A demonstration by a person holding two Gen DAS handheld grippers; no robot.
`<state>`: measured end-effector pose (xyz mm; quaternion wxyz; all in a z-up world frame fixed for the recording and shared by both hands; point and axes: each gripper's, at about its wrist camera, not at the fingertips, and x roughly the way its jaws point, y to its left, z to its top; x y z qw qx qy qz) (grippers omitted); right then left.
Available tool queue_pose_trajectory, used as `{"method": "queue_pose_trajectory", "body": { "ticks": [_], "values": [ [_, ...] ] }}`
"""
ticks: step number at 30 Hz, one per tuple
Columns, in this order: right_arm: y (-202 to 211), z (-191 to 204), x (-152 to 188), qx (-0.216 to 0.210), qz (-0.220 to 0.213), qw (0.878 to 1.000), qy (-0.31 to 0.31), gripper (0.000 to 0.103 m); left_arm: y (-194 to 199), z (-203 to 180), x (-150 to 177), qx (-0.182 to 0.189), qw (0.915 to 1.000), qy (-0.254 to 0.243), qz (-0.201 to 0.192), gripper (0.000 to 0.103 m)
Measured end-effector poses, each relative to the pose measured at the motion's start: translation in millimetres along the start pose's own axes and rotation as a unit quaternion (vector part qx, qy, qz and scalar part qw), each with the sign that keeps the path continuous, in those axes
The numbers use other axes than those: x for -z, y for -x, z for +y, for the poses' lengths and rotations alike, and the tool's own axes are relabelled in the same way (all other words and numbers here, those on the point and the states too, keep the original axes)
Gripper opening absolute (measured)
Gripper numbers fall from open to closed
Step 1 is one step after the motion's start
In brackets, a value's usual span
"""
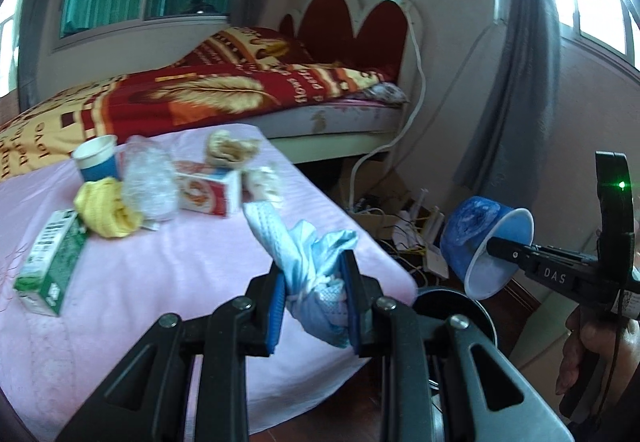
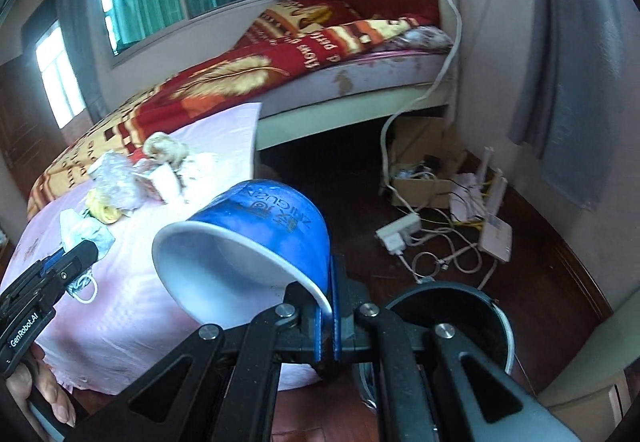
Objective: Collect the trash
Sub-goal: 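Carry the mask and blue bowl over the black bin with both tools, then open both tools to drop the mask and bowl into the bin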
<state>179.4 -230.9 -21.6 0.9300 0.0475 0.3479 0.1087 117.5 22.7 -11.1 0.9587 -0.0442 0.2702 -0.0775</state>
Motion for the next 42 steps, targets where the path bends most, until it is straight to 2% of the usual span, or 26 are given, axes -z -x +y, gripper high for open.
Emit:
{"method": "queue_pose_trajectory", "body": {
  "ticks": [16, 26, 33, 42],
  "values": [
    [27.6, -83.6, 28.3, 0.063, 0.006, 0.997, -0.051, 0.004, -22.4, -88.0, 7.5, 0.075, 0.9953, -0.056, 0.026, 0.027],
    [31.7, -132.8, 59.4, 0.101, 0.028, 0.991, -0.078, 0.004, -43.4, -132.6, 24.7, 0.119, 0.9871, -0.088, 0.062, 0.027],
    [7.0, -165.3, 93.4, 0.119, 0.069, 0.986, -0.093, 0.004, -80.9, -155.8, 52.6, 0.143, 0.977, -0.106, 0.116, 0.027],
    [-62.2, -181.5, 123.4, 0.119, 0.137, 0.98, -0.081, 0.004, -138.7, -174.2, 92.1, 0.159, 0.9609, -0.112, 0.198, 0.027]
  ]
}}
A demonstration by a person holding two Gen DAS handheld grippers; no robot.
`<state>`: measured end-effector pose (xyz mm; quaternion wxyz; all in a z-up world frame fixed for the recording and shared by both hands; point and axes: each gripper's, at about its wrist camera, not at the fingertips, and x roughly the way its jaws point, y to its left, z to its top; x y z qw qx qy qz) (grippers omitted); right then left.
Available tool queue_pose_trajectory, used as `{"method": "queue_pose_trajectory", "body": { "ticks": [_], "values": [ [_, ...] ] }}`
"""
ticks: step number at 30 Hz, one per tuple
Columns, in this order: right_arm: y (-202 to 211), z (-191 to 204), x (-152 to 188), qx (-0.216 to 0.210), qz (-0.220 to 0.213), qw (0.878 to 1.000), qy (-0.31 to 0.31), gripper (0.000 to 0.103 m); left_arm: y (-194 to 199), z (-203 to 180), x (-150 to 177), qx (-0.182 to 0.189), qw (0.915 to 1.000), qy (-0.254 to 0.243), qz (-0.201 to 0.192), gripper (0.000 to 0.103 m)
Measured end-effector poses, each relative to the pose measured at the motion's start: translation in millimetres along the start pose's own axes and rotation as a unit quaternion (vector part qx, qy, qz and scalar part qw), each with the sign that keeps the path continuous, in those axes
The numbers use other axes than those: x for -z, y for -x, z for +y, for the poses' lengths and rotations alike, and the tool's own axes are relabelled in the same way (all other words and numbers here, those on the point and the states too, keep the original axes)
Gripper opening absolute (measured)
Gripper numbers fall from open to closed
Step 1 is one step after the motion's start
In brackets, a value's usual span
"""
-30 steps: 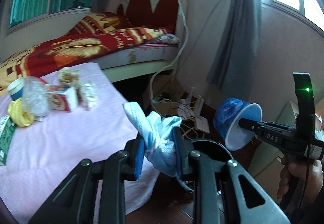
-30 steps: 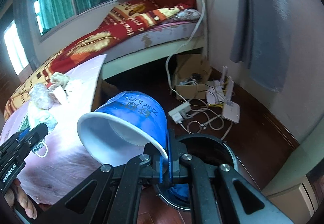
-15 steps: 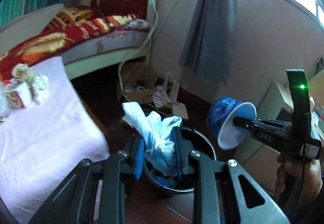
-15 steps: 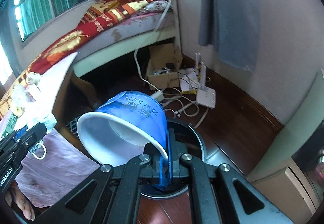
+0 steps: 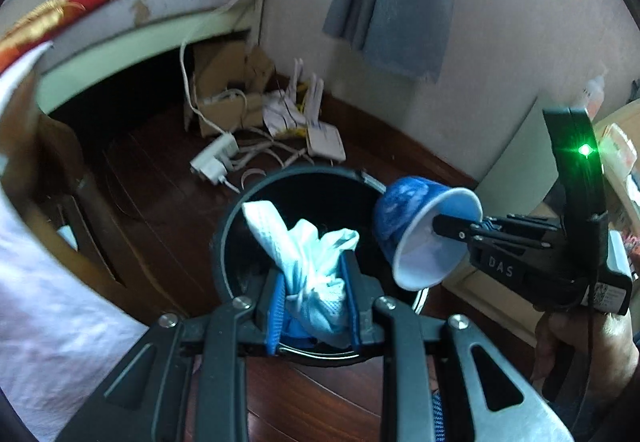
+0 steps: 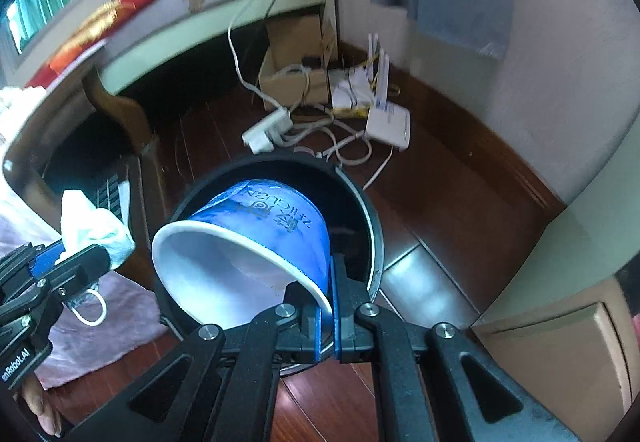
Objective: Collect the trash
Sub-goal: 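Open both tools to drop the mask and bowl into the bin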
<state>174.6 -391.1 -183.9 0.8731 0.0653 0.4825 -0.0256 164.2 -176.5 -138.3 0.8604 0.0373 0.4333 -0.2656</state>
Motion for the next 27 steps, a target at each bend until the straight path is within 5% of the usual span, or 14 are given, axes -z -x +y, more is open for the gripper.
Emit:
{"method": "queue_pose_trajectory", "body": {
  "ticks": [4, 5, 6, 7, 9, 13, 16, 27],
  "values": [
    [-20.1, 5.1, -2.9, 0.003, 0.012, 1.0, 0.017, 0.004, -20.0, -0.9, 2.6, 0.007, 0.9997, 0.004, 0.022, 0.031],
    [-25.4, 6.8, -3.5, 0.012, 0.013, 0.999, 0.026, 0.004, -24.7, -0.4, 3.0, 0.001, 0.9997, 0.008, 0.025, 0.042],
    [-31.9, 8.1, -2.6, 0.034, 0.019, 0.999, 0.037, 0.01, -29.3, 1.8, 2.9, -0.001, 0.9994, 0.016, 0.031, 0.065],
    [-35.8, 6.5, -0.8, 0.055, 0.024, 0.997, 0.042, 0.039, -32.4, 4.6, 3.7, 0.001, 0.9991, 0.027, 0.034, 0.072],
    [-36.9, -3.3, 2.1, 0.077, 0.018, 0.996, 0.027, 0.079, -34.0, 10.3, 7.0, -0.014, 0.9986, 0.038, 0.034, 0.074],
    [-30.4, -17.5, 1.9, 0.09, 0.016, 0.996, 0.005, 0.083, -28.8, 17.8, 12.8, -0.04, 0.9978, 0.044, 0.03, 0.086],
    [-22.7, -21.1, 0.9, 0.093, 0.011, 0.996, -0.009, 0.101, -21.1, 17.5, 11.8, -0.057, 0.9976, 0.037, 0.014, 0.089],
    [21.1, -1.1, 0.1, 0.099, -0.025, 0.995, 0.003, 0.103, 12.9, 11.8, -2.3, -0.078, 0.9964, 0.03, -0.019, 0.096]
  ]
}}
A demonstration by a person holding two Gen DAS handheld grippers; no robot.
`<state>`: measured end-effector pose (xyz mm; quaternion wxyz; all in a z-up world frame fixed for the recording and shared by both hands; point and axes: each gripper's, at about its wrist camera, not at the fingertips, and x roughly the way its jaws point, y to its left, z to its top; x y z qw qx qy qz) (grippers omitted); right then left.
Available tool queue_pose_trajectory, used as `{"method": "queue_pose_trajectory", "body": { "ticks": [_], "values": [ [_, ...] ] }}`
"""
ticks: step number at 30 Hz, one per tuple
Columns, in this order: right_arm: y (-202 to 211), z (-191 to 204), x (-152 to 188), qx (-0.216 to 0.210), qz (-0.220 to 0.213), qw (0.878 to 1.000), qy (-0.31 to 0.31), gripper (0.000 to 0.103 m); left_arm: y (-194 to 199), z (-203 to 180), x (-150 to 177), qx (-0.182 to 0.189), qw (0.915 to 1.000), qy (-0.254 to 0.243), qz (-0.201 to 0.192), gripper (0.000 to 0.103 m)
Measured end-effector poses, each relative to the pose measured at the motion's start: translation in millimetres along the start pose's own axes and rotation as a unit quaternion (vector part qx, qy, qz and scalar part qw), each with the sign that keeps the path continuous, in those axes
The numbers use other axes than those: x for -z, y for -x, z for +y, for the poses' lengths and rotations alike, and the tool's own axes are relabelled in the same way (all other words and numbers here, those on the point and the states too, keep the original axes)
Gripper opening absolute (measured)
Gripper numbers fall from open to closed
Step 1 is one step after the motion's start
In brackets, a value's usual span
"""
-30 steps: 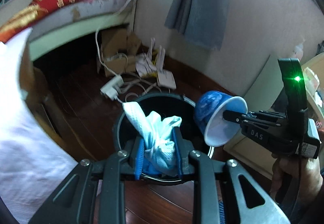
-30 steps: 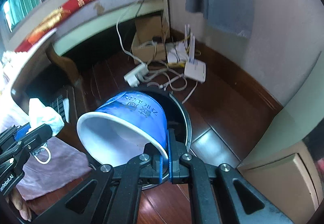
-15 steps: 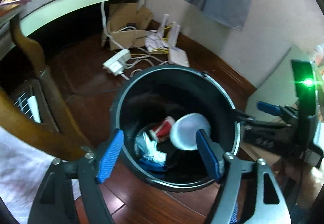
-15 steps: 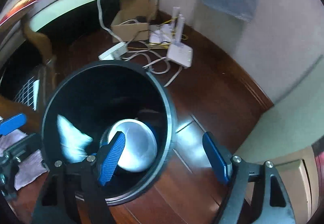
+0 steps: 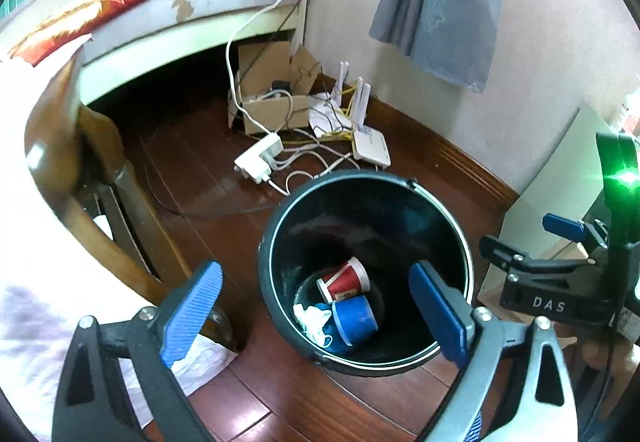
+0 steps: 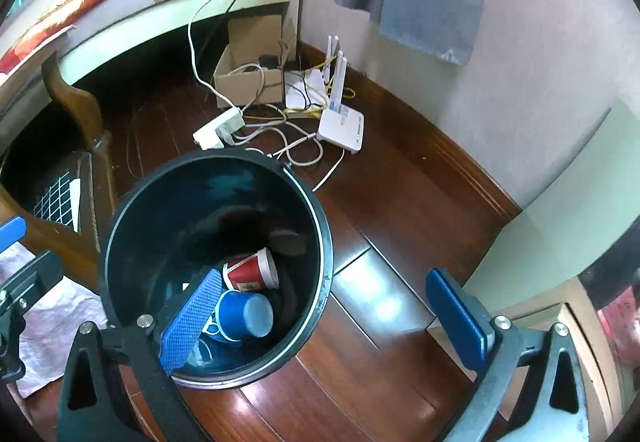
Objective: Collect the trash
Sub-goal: 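Open both tools to drop the mask and bowl into the bin, then move both tools back toward the bed with remaining trash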
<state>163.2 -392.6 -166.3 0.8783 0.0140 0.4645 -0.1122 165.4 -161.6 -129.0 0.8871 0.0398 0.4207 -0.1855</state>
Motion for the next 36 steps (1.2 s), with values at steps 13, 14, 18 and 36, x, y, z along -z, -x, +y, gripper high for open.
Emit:
{"method": "queue_pose_trajectory", "body": {
  "ticks": [13, 14, 18, 36],
  "values": [
    [87.6, 5.1, -28.6, -0.019, -0.08, 0.997, -0.012, 0.103, 75.6, 9.3, -17.8, -0.028, 0.9976, 0.015, -0.062, 0.097],
    [95.4, 8.5, -30.4, -0.023, -0.086, 0.996, -0.011, 0.103, 82.7, 12.1, -18.1, -0.029, 0.9971, 0.017, -0.068, 0.097],
    [113.7, 22.9, -35.6, -0.033, -0.103, 0.994, -0.003, 0.103, 99.2, 19.2, -20.2, -0.037, 0.9955, 0.024, -0.084, 0.1],
    [154.7, 119.7, -52.2, -0.13, -0.159, 0.977, 0.062, 0.103, 163.0, 107.1, 2.1, -0.089, 0.9816, 0.103, -0.134, 0.1]
  ]
}}
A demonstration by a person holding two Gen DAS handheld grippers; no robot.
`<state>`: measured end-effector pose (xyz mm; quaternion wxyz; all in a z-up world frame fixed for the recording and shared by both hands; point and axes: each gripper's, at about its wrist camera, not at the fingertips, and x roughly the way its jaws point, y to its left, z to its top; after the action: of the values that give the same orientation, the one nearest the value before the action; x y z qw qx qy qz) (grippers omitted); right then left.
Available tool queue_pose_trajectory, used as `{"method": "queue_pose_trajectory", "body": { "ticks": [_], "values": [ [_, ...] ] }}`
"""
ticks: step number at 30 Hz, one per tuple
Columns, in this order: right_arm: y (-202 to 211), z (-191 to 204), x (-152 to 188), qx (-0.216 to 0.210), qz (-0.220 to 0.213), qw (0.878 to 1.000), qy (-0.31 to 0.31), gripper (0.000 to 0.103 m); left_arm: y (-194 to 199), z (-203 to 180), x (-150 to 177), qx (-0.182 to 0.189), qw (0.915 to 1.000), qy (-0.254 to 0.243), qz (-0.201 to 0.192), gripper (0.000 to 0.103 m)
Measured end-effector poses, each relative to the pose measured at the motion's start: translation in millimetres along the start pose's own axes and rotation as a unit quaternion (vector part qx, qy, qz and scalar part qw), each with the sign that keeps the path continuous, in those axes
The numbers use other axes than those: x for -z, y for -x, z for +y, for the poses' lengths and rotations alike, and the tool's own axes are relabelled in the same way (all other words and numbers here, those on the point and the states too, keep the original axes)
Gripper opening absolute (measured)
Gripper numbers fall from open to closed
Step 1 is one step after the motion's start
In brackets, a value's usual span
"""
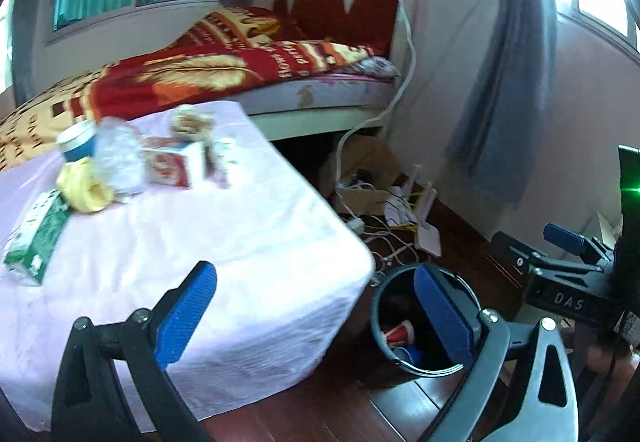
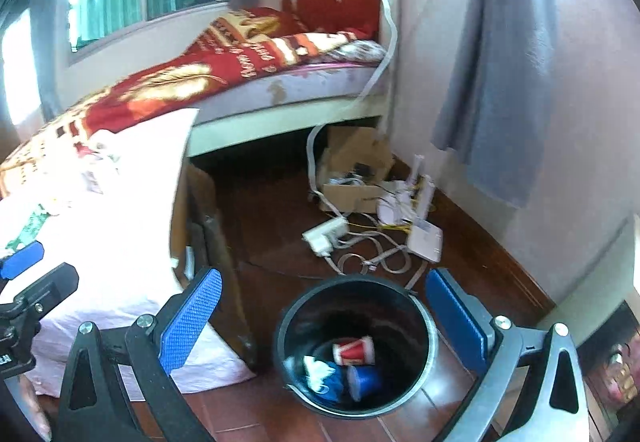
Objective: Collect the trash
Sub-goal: 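Move both tools back toward the bed with remaining trash, then grasp the green-white milk carton with the left tool while the right tool grasps the beige cloth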
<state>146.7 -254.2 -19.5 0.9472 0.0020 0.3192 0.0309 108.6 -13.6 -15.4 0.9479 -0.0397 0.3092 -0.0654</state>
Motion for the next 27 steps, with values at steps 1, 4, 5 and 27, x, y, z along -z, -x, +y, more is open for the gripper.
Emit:
{"method": "queue_pose_trajectory", "body": {
  "ticks": [1, 4, 5, 27],
  "values": [
    [-0.1, 6.0, -2.0, -0.008, -0.003, 1.0, 0.003, 0.103, 1.8, 5.3, 0.7, -0.005, 1.0, 0.002, -0.002, 0.1],
    [-1.5, 22.4, -6.6, -0.03, -0.009, 0.999, 0.008, 0.103, 7.4, 20.6, 2.1, -0.026, 0.9996, 0.005, -0.006, 0.1],
    [-2.6, 27.9, -8.2, -0.038, -0.011, 0.999, 0.009, 0.103, 9.1, 26.0, 2.2, -0.035, 0.9994, 0.006, -0.007, 0.1],
    [-34.9, 181.7, -37.2, -0.155, -0.007, 0.985, 0.08, 0.103, 44.9, 214.1, 16.3, -0.203, 0.9745, 0.09, -0.028, 0.097]
  ]
}}
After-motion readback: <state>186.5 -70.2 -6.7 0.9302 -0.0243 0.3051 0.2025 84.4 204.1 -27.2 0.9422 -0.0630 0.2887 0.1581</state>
